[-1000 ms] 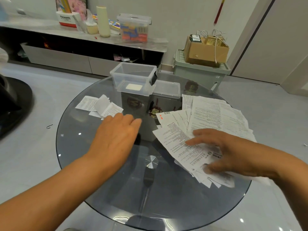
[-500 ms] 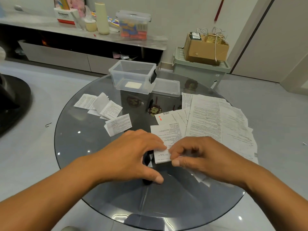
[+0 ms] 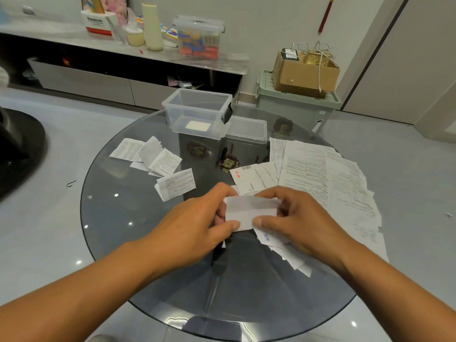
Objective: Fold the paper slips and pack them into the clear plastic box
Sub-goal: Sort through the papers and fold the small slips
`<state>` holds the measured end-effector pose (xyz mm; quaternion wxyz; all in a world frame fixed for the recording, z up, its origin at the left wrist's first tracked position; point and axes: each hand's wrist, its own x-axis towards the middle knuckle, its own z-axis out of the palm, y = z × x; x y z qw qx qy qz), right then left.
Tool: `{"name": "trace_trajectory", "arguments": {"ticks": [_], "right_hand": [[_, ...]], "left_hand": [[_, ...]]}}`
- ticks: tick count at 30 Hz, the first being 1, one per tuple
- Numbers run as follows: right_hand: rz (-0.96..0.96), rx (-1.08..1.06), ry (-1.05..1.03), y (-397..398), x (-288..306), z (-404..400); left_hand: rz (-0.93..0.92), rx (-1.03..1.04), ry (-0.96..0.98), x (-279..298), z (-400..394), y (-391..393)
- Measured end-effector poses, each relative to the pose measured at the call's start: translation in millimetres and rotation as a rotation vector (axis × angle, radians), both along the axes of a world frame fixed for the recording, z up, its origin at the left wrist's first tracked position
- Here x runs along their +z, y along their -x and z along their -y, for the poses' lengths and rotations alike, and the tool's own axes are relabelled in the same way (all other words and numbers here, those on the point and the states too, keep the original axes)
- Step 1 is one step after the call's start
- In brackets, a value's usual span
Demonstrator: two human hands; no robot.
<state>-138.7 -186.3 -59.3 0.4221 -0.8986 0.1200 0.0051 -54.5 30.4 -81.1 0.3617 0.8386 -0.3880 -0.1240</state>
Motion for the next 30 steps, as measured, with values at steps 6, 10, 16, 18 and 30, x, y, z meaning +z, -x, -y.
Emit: {"name": "trace_trajectory", "arguments": {"ticks": [6, 10, 16, 18, 30], "right_hand": [[-0.003, -0.084, 0.179, -11, -11, -16], [0.036, -0.126, 0.218, -11, -12, -11], [0.053, -0.143, 0.045, -8, -2, -11], [0.139, -0.139, -0.036, -7, 0, -17], [0.001, 0.185, 0.082, -6, -6, -16]], "left_hand": [[0.017, 0.146, -0.067, 0, 7, -3], [0.194, 0.106, -0.140, -1, 5, -10], [0.361, -0.041, -0.272, 3, 5, -10], [0.322, -0.037, -0.255, 2, 4, -12], [0.204, -0.016, -0.166, 5, -2, -20]]}}
